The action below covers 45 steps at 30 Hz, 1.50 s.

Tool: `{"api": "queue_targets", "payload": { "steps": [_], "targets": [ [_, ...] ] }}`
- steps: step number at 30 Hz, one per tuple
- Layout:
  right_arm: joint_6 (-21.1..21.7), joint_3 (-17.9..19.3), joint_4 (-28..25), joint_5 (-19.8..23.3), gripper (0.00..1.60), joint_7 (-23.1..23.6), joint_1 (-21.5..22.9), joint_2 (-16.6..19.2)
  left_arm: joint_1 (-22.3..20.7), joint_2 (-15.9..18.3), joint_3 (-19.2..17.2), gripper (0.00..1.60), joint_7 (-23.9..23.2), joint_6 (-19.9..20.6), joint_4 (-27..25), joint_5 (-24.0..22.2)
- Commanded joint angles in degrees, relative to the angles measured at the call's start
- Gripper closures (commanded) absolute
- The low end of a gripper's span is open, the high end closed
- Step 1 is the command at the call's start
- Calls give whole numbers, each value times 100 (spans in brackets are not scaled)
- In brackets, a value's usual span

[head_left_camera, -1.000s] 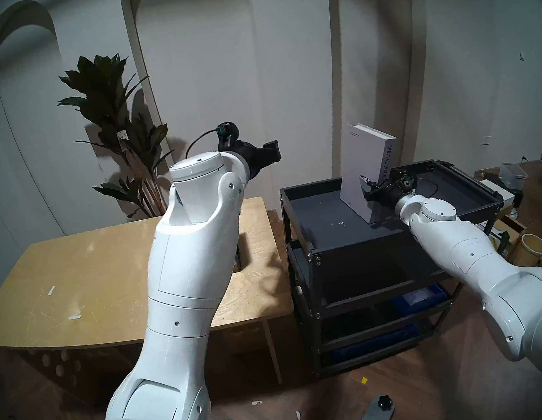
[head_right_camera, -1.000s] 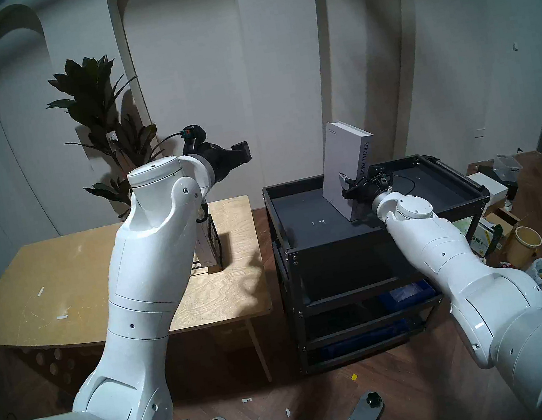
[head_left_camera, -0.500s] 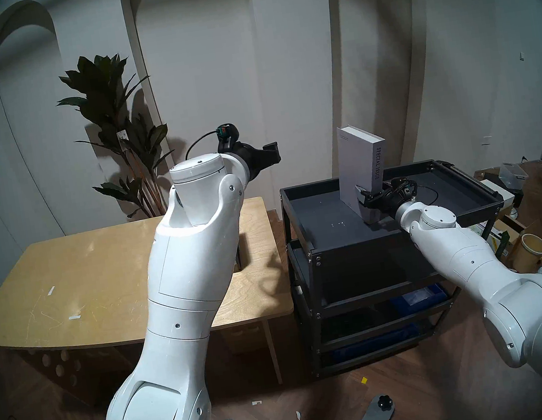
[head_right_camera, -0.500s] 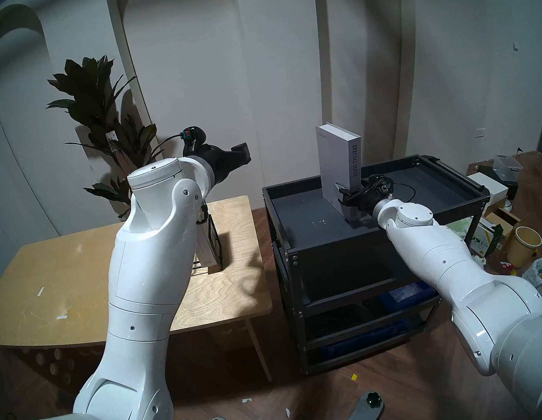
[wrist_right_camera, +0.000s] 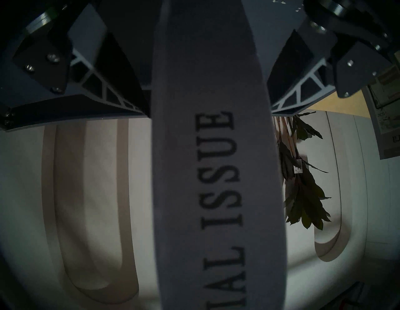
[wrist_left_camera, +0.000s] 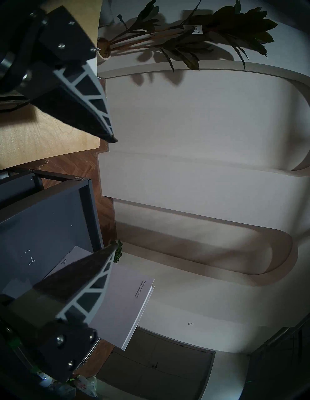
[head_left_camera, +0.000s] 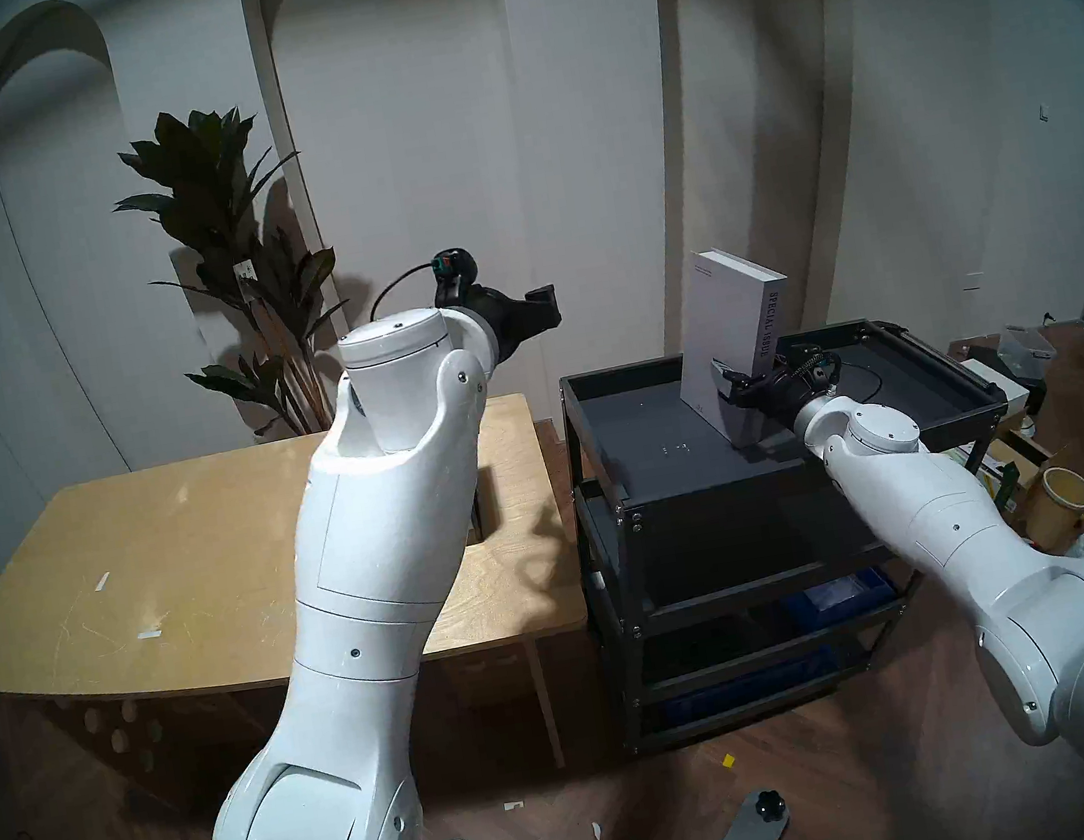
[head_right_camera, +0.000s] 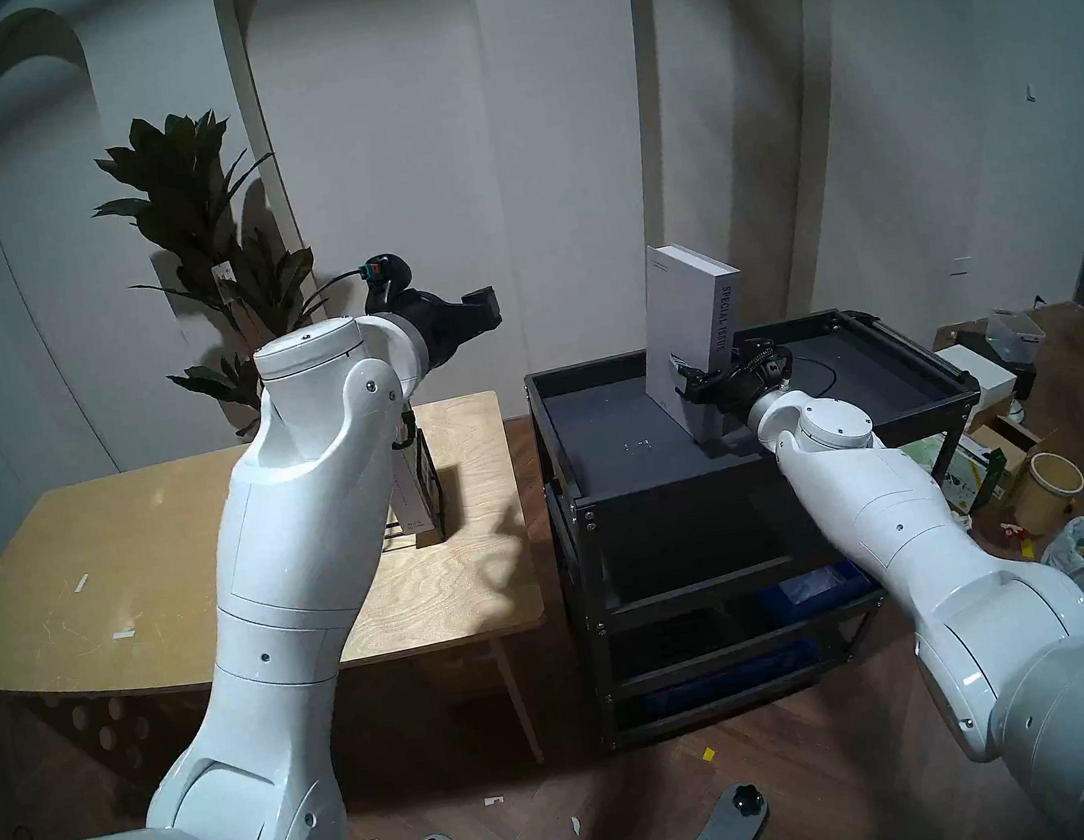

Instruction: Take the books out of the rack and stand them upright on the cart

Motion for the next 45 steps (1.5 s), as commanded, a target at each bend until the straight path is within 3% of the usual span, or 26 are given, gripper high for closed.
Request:
{"api": "queue_targets", "payload": {
  "steps": [1, 14, 15, 17, 27, 37, 45],
  "targets": [
    [83, 144, -613, 74, 0, -162, -188, 149, -94, -36, -10, 0, -7, -23, -108, -4],
    [199, 377, -1548, 285, 0, -198, -815, 370, -73, -85, -33, 0, -22, -45, -70, 13],
    [297, 455, -1879, 330, 0, -363, -1026, 425, -66, -90, -35, 0, -25, -44, -73, 11],
    [181, 509, -1797, 396, 0, -266, -1033, 410, -57, -99, -42, 0, -31, -48, -75, 6],
    [40, 753, -2537, 542, 0, -401, -1626, 492, 35, -75, -76, 0, -23, -140, -158, 63],
    [-46, 903, -3261, 549, 0, -599, -2135, 600, 313, 92, -107, 0, 254, -360, -736, 399],
    [-73, 1089, -3878, 619, 0, -821, -2735, 655, 863, 126, -111, 0, 758, -518, -1213, 709]
  ]
}}
